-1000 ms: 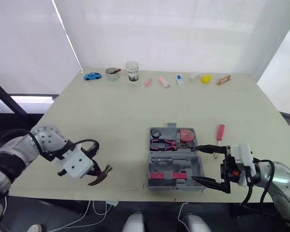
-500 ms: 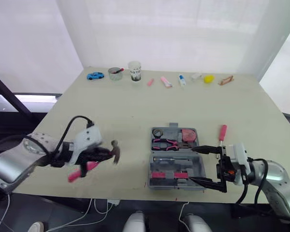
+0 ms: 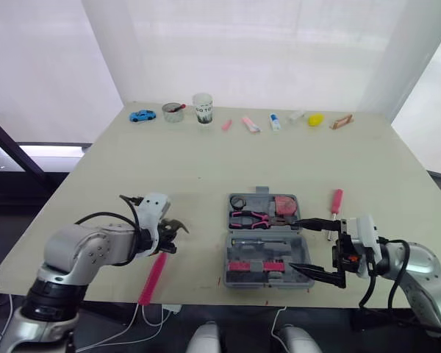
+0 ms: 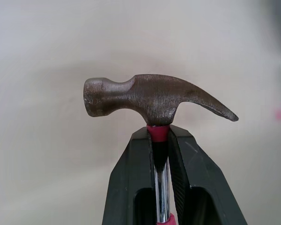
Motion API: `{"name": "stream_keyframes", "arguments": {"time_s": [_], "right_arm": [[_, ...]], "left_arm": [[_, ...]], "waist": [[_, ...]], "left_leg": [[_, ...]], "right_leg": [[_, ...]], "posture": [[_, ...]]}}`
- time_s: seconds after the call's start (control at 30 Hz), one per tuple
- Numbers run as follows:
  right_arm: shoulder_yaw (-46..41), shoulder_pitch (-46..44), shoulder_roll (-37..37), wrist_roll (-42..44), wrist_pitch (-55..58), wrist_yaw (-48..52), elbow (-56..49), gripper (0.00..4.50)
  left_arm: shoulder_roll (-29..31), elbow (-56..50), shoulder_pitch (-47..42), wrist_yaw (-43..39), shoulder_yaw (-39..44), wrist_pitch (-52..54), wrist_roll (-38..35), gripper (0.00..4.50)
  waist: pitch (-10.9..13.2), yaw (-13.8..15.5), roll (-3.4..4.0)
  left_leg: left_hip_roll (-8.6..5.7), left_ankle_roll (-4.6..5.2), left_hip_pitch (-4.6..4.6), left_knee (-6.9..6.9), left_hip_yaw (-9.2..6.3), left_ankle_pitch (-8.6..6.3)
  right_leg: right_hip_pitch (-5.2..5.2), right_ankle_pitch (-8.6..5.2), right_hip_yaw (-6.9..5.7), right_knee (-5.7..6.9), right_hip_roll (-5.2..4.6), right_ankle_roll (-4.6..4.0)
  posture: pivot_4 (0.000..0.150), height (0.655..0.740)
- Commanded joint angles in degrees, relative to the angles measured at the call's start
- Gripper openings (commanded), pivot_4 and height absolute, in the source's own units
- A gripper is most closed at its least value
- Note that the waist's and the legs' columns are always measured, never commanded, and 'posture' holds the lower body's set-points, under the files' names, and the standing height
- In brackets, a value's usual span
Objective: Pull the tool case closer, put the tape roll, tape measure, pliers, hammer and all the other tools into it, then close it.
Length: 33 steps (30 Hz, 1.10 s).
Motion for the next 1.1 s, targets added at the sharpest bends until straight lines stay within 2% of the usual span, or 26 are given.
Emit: {"name": "stream_keyframes", "arguments": {"time_s": [0.03,0.1,0.27,0.57,0.6,0.77,0.87,1.1], "right_arm": [[-2.68,0.24,-0.74,-0.52,-1.12,-1.43,-0.01,4.50],[-3.29,0.04,-0.58,-0.24,-0.93,-2.11,0.29,4.50],[-2.90,-1.02,-0.50,0.10,-0.49,-2.67,0.45,4.50],[-1.88,-2.40,-0.07,-0.30,-0.26,-2.96,0.92,4.50],[-1.82,-2.37,-0.05,-0.34,-0.34,-2.92,0.95,4.50],[-1.47,-2.32,0.27,-0.42,-0.83,-2.71,0.97,4.50],[-1.50,-2.37,0.30,-0.49,-0.95,-2.57,1.01,4.50],[-1.46,-1.96,0.56,-0.69,-1.13,-2.47,1.12,4.50]], "left_arm": [[-3.15,0.98,-1.85,2.87,4.98,-0.13,4.68,0.12],[-7.48,2.20,-2.43,4.17,5.69,-0.43,6.51,0.12],[-12.09,5.55,-4.81,3.62,5.20,-2.08,11.85,0.12],[-13.70,12.20,-9.20,-2.91,-0.94,-9.82,20.28,0.12],[-13.87,12.68,-9.46,-3.32,-1.11,-10.57,21.00,1.05],[-14.44,14.45,-10.06,-5.03,-2.30,-14.18,24.69,3.04],[-14.57,13.87,-9.10,-5.86,-2.02,-15.50,26.20,4.44],[-15.08,5.05,-1.78,-6.91,1.40,-16.67,26.91,4.49]], "waist": [[0.00,-0.01,0.01],[-0.01,0.07,0.01],[-0.02,0.03,0.01],[-0.02,0.02,0.00],[-0.02,0.02,0.00],[-0.02,0.01,0.01],[-0.01,-0.01,0.00],[-0.01,-0.14,0.01]], "left_leg": [[0.00,-0.01,0.01,0.00,-0.01,0.01],[-0.01,-0.02,0.02,0.00,0.01,0.01],[-0.08,-0.03,0.00,0.01,0.03,0.02],[-0.09,-0.04,-0.02,0.00,-0.02,0.02],[-0.09,-0.04,-0.03,0.00,-0.02,0.02],[-0.09,-0.04,-0.03,-0.01,-0.04,0.02],[-0.09,-0.04,-0.03,0.00,-0.02,0.02],[-0.06,-0.04,-0.03,-0.02,-0.01,0.02]], "right_leg": [[0.00,0.00,0.00,0.00,0.00,-0.01],[0.01,0.00,0.02,0.01,-0.01,-0.01],[0.02,0.01,0.05,0.00,-0.06,0.00],[0.01,0.02,0.03,0.01,-0.05,-0.02],[0.01,0.02,0.03,0.00,-0.05,-0.02],[0.01,0.02,0.01,0.00,-0.05,-0.02],[0.00,0.02,0.03,0.00,-0.05,-0.01],[-0.01,0.02,0.06,-0.01,-0.06,-0.02]], "posture": [[0.150,0.7400],[0.150,0.7400],[0.150,0.7400],[0.150,0.7400],[0.150,0.7400],[0.150,0.7400],[0.150,0.7400],[0.150,0.7400]]}}
